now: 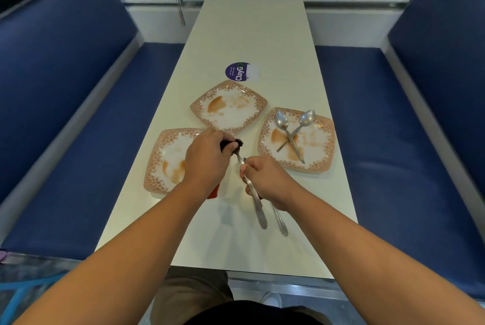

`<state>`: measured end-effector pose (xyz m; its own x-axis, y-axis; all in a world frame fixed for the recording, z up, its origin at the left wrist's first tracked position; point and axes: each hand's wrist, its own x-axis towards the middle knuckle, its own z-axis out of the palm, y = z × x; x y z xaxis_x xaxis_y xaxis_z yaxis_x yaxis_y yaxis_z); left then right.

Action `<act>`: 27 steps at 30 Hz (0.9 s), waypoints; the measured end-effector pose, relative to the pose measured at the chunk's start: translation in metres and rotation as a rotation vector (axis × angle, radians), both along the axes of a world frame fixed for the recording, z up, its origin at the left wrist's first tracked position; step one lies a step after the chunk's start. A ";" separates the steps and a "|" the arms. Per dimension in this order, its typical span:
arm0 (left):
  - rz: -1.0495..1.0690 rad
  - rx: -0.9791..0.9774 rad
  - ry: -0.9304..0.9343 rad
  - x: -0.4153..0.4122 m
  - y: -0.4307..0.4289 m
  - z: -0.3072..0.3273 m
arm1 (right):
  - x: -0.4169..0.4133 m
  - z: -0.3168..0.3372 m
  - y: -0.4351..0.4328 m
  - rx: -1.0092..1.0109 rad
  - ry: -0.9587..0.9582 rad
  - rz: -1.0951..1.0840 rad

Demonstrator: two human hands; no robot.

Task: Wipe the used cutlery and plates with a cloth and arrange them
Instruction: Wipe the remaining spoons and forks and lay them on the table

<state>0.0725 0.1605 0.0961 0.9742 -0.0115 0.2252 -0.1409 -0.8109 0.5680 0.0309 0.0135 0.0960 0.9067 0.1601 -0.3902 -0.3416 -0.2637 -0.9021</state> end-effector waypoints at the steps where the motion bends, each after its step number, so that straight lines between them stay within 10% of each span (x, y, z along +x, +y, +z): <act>1: 0.013 0.029 -0.012 0.001 0.002 -0.001 | -0.002 0.000 0.000 0.004 0.011 0.009; 27: 0.194 -0.317 0.163 -0.024 0.024 -0.012 | -0.022 -0.053 0.000 -0.284 0.252 0.068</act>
<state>0.0490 0.1841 0.0842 0.9748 0.2210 0.0302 0.1101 -0.5943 0.7967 0.0086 0.0132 0.0433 0.7678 0.0704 -0.6368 -0.5163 -0.5205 -0.6800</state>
